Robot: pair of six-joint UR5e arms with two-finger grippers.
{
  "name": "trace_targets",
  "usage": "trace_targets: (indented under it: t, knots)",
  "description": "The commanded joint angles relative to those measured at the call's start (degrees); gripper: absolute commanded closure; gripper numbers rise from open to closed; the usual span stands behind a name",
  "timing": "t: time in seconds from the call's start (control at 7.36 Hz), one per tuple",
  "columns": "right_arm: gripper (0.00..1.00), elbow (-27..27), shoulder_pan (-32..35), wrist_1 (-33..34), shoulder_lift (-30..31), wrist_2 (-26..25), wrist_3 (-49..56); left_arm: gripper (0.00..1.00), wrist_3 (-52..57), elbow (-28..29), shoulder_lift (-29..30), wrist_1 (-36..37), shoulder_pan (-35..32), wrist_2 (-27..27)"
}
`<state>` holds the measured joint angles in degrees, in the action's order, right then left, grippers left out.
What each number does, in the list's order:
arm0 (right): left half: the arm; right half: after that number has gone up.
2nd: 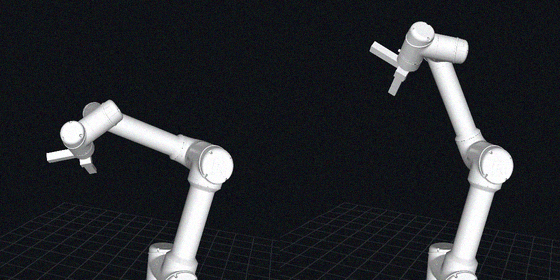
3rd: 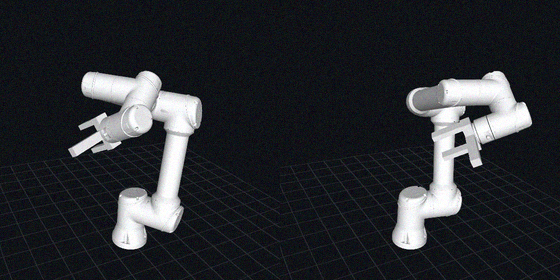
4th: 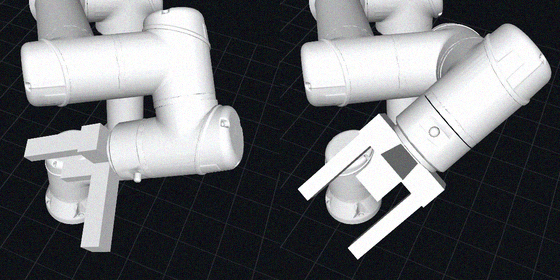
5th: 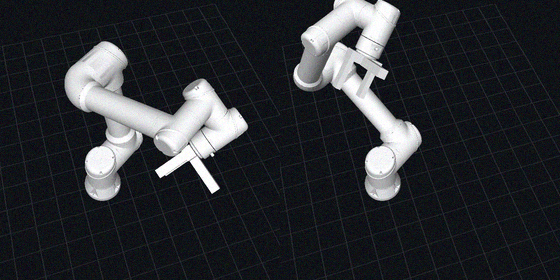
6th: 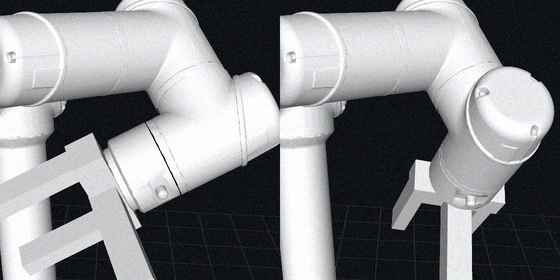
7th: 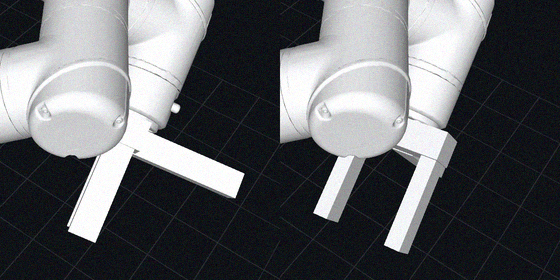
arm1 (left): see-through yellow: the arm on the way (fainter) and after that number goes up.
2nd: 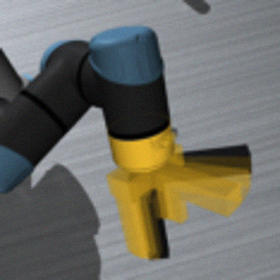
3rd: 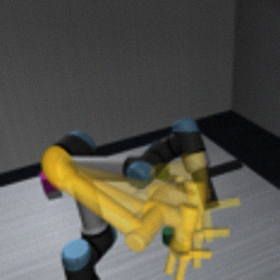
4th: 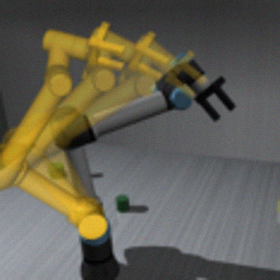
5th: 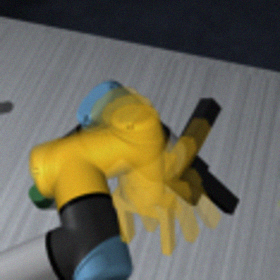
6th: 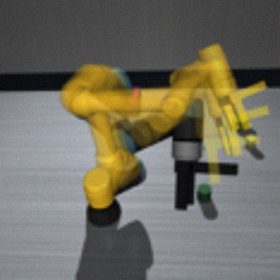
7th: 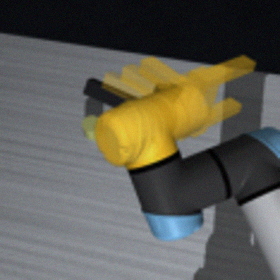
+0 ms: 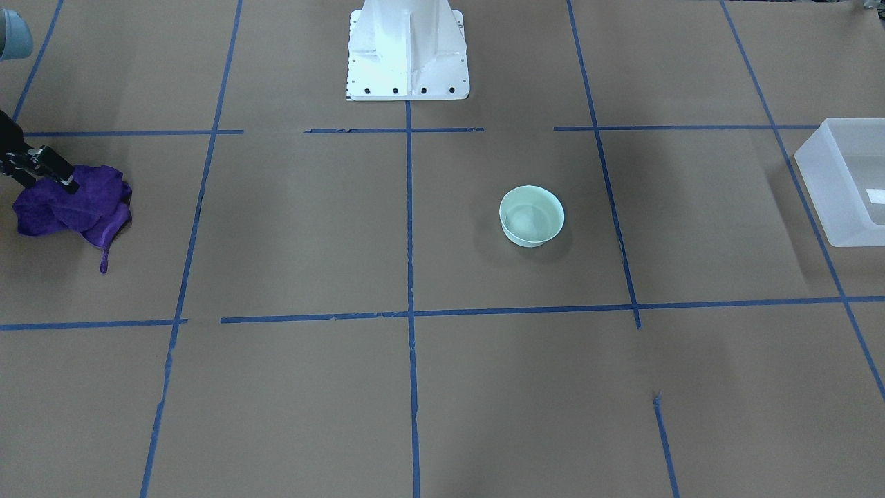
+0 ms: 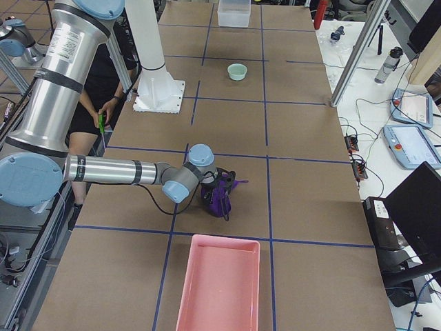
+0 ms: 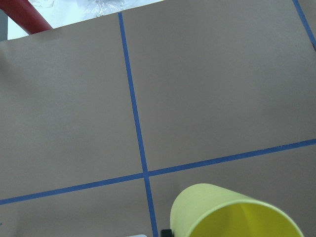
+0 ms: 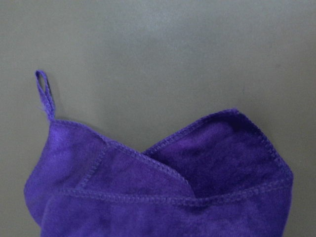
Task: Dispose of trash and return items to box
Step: 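Grasp the purple towel corner with the right gripper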
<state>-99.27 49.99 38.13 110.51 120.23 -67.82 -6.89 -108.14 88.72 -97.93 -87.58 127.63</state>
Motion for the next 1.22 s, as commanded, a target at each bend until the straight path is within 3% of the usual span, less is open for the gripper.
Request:
trace_targets:
  t: [0.0,0.41,0.54,0.68,0.82,1.09]
  knots:
    - [0.00,0.4,-2.0,0.2,0.8,-0.5,-0.2,1.00,0.1,1.4,1.2,0.0,-0.4,0.0]
    - [0.02,0.6,-2.2,0.4,1.5,-0.4,-0.2,1.00,0.1,2.6,2.2,0.0,-0.6,0.0]
    - [0.36,0.6,-2.2,0.4,1.5,-0.4,-0.3,1.00,0.1,2.6,2.4,0.0,-0.7,0.0]
    - [0.84,0.7,-2.2,0.4,1.4,-0.3,-0.3,1.00,0.1,2.7,2.4,0.0,-0.7,0.0]
    - [1.00,0.7,-2.4,0.4,1.4,0.0,-0.2,1.00,0.1,2.7,2.6,0.0,-0.7,0.0]
    - [1.00,0.0,-2.3,0.4,1.3,1.0,0.1,1.00,0.2,5.1,2.9,0.0,-1.4,0.0]
